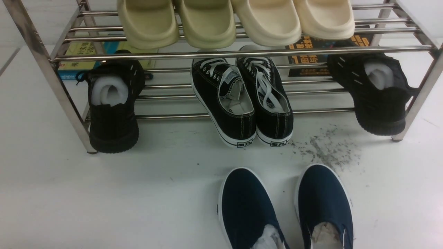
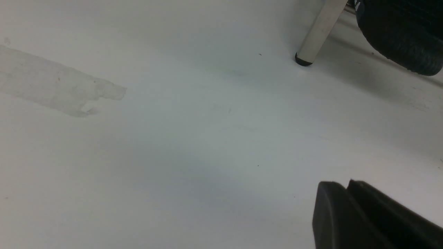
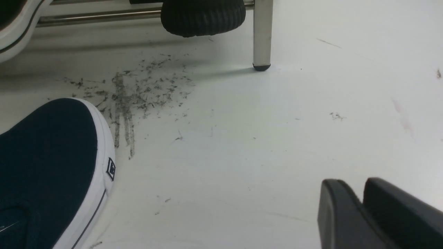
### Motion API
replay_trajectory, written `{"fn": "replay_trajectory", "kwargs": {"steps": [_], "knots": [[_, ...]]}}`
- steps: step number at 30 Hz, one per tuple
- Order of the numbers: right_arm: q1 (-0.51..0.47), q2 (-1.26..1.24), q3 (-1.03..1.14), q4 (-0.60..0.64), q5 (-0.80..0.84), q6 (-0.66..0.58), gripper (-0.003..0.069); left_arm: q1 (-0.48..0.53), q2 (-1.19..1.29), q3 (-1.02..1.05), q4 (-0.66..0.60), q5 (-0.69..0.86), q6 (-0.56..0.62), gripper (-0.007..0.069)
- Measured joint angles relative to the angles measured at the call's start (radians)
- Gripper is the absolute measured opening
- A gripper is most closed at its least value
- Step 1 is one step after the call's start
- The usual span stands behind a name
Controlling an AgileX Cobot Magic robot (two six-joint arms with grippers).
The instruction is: Take the shoes off the shelf with your hand on the white table.
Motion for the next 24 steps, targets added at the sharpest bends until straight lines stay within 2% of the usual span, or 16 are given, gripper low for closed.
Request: {"fn": "replay_trajectory", "kwargs": {"steps": [24], "knots": [[0.000,0.000,0.000,0.000,0.000,0.000,0.0161,0.000,0.000,0.000,0.000,-0.001,0.000,0.0092]]}}
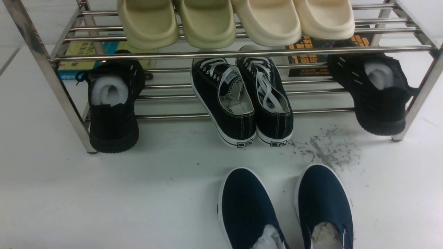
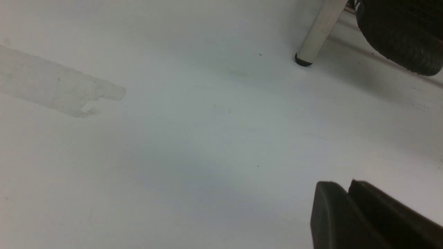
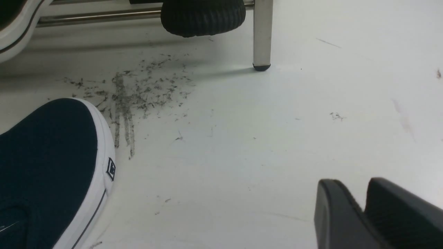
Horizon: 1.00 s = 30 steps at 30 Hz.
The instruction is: Take the shoes off the shelf with your hand on the white table.
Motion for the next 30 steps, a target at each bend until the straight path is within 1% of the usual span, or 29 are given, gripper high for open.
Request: {"fn": "replay_trajectory", "kwargs": {"steps": [30], "knots": [[0.000,0.000,0.000,0.000,0.000,0.000,0.0200,0.000,0.000,0.000,0.000,-0.001,0.000,0.0106]]}}
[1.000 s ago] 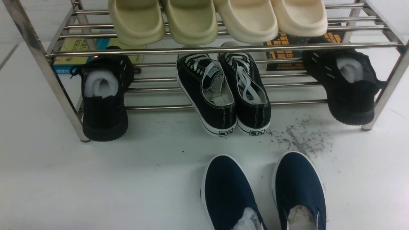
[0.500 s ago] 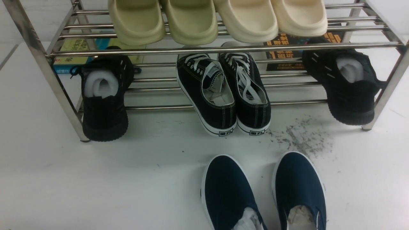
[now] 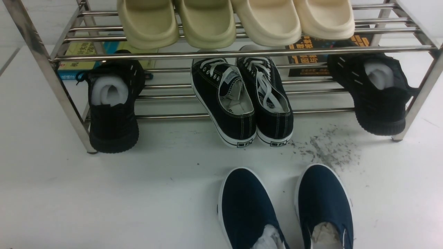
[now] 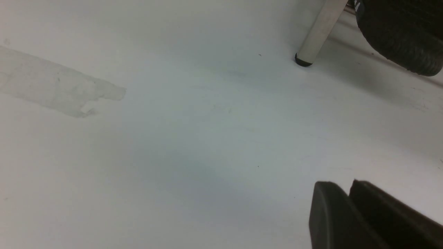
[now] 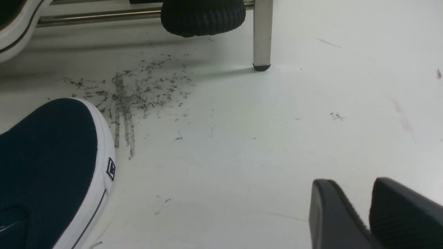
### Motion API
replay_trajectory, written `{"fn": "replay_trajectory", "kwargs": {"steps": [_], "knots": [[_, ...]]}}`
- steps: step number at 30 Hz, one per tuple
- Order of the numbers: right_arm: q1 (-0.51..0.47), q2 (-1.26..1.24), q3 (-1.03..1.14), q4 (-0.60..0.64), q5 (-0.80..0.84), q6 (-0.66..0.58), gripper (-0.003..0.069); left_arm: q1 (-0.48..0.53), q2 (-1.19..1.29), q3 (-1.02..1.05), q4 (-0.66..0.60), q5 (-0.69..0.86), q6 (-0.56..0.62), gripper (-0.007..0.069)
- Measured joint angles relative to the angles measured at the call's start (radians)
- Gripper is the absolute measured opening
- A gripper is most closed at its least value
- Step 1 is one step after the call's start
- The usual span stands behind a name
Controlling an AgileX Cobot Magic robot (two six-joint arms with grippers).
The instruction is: Take the shoes off the shelf with your hand on the white table.
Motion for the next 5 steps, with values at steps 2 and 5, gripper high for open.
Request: {"fn": "replay_trajectory", "kwargs": {"steps": [2,5], "knots": [[0.000,0.000,0.000,0.000,0.000,0.000,0.0204,0.000,0.000,0.000,0.000,0.000,0.000,0.0106],[0.000,0.000,0.000,0.000,0.000,0.000,0.0207,0.000,0.000,0.000,0.000,0.000,0.000,0.0106]]}}
